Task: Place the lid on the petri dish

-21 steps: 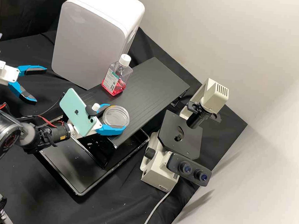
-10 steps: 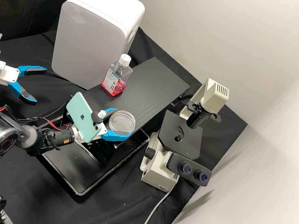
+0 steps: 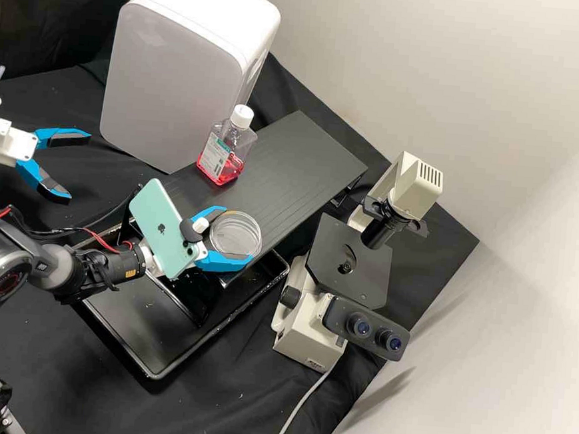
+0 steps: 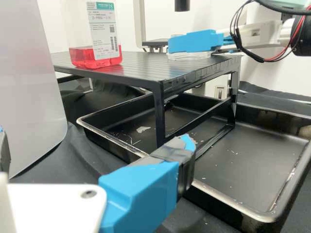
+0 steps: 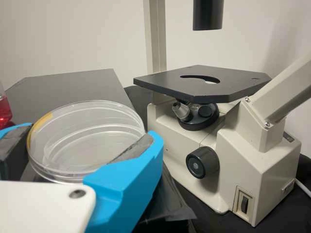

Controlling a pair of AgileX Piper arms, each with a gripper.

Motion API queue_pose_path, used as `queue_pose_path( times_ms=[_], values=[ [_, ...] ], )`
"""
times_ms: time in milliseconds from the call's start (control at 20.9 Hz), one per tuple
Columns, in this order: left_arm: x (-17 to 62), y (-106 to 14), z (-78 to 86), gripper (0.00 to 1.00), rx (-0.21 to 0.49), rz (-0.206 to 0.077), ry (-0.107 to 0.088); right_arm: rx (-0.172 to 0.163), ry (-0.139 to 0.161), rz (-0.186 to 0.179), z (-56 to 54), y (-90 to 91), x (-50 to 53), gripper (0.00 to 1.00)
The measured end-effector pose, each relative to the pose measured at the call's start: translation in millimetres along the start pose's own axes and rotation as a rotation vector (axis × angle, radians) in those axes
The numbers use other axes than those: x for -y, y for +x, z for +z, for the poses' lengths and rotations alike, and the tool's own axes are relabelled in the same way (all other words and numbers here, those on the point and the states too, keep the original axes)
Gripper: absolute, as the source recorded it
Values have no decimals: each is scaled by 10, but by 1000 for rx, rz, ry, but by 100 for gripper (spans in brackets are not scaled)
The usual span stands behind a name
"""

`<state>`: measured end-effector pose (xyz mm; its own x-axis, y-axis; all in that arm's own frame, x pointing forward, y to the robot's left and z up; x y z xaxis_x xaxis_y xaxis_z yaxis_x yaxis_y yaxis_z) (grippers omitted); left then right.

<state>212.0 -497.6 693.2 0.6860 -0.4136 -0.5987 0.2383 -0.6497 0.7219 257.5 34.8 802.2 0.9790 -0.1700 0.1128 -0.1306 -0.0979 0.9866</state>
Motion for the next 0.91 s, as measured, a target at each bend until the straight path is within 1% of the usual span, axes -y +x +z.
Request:
queue_pose_path(
  times_ms=[909],
  values=[
    [0, 0, 2, 100, 1, 0, 0, -4, 0, -5, -5, -22, 6, 0]
  ],
)
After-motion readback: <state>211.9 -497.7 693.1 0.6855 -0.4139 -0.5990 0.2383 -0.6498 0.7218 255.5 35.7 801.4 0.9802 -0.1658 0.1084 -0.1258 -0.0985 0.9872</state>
